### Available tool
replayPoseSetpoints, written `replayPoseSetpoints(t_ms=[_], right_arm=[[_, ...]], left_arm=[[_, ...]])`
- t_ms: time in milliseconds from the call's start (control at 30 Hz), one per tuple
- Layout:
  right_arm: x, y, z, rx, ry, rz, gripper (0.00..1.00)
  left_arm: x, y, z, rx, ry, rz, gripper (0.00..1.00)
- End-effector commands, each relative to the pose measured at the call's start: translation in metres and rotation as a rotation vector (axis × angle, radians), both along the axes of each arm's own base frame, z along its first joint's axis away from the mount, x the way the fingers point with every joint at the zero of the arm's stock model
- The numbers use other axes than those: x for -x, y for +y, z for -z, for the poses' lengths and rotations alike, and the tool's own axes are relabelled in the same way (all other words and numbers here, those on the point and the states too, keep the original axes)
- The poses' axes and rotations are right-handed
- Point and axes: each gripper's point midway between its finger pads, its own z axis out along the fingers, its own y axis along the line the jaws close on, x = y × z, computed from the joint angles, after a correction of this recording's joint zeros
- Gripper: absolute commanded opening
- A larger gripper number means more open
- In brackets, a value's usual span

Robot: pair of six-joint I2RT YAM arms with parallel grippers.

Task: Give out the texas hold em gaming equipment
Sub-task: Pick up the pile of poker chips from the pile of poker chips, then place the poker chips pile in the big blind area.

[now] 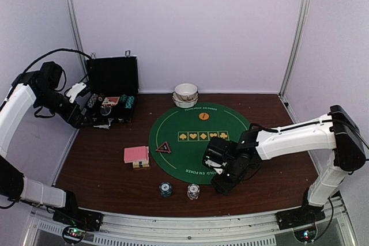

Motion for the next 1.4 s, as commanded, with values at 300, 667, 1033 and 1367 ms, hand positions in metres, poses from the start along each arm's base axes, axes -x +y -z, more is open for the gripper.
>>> replayPoseSetpoints(t_ms=[300, 667, 1033, 1367], right_arm=[[-0.003, -0.009, 0.005, 0.039, -0.02, -0.002, 0.45], [-0.007, -0.004, -0.01, 0.027, -0.038, -0.007, 0.23], [-0.027, 0.008, -0.051, 0.001, -0.09, 0.005, 0.15], [-0.144, 0.015, -0.097, -0.062, -0.228, 0.189, 0.13]], left_arm=[[0.0, 0.0, -0.017, 0.003, -0.057, 0.007, 0.98], [0.0, 0.001, -0.017, -0.001, -0.055, 0.009, 0.97], [0.001, 0.001, -0.016, -0.001, -0.055, 0.01, 0.98], [0.0, 0.001, -0.017, -0.001, -0.057, 0.009, 0.98]])
